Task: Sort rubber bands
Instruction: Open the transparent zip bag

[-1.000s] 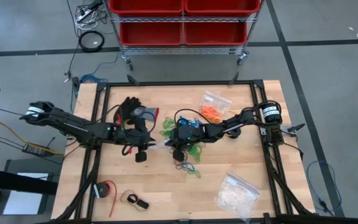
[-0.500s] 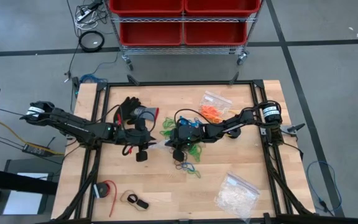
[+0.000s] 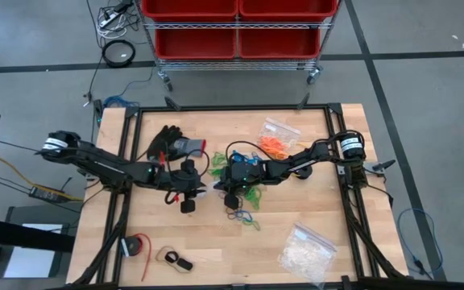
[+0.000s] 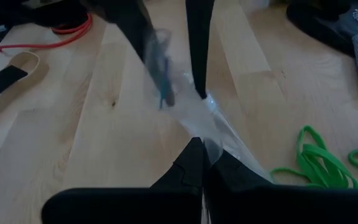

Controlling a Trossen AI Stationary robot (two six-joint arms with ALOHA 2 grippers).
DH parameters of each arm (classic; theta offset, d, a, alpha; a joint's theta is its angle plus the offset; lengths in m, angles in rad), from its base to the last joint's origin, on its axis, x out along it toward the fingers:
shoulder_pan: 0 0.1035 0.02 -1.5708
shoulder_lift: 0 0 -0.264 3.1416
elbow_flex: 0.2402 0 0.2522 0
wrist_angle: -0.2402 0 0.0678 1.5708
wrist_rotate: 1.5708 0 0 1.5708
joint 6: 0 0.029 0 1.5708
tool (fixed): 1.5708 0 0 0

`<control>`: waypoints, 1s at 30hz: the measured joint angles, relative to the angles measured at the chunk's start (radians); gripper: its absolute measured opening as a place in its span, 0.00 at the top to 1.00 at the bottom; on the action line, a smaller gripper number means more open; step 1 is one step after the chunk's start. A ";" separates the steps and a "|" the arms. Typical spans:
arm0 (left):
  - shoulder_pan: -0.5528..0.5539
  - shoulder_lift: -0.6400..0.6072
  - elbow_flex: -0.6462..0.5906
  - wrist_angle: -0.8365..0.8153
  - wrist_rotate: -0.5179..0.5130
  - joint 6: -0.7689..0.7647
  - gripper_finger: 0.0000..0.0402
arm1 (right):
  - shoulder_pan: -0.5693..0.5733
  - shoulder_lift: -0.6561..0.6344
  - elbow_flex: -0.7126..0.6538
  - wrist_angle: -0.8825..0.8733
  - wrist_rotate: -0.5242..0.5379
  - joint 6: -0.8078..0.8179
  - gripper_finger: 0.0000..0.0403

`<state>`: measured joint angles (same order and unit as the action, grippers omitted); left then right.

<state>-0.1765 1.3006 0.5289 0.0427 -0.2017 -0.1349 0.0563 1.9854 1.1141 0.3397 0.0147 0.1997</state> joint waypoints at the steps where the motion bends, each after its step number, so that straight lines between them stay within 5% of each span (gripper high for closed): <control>1: 0.000 0.007 0.000 0.011 0.005 0.000 0.78 | 0.000 0.000 0.000 0.000 0.000 0.000 1.00; 13: 0.057 0.064 0.000 0.046 0.006 0.026 0.90 | 0.000 0.000 0.000 0.002 -0.008 -0.001 1.00; 23: 0.108 0.069 0.000 0.142 0.157 0.049 0.99 | 0.003 -0.002 0.000 0.002 -0.018 -0.028 1.00; 30: 0.115 -0.015 0.138 -0.081 0.180 0.075 0.99 | 0.024 -0.073 -0.001 -0.018 0.082 -0.098 0.98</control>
<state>-0.0616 1.2858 0.6665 -0.0387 -0.0214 -0.0595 0.0806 1.9127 1.1133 0.3214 0.0965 0.1017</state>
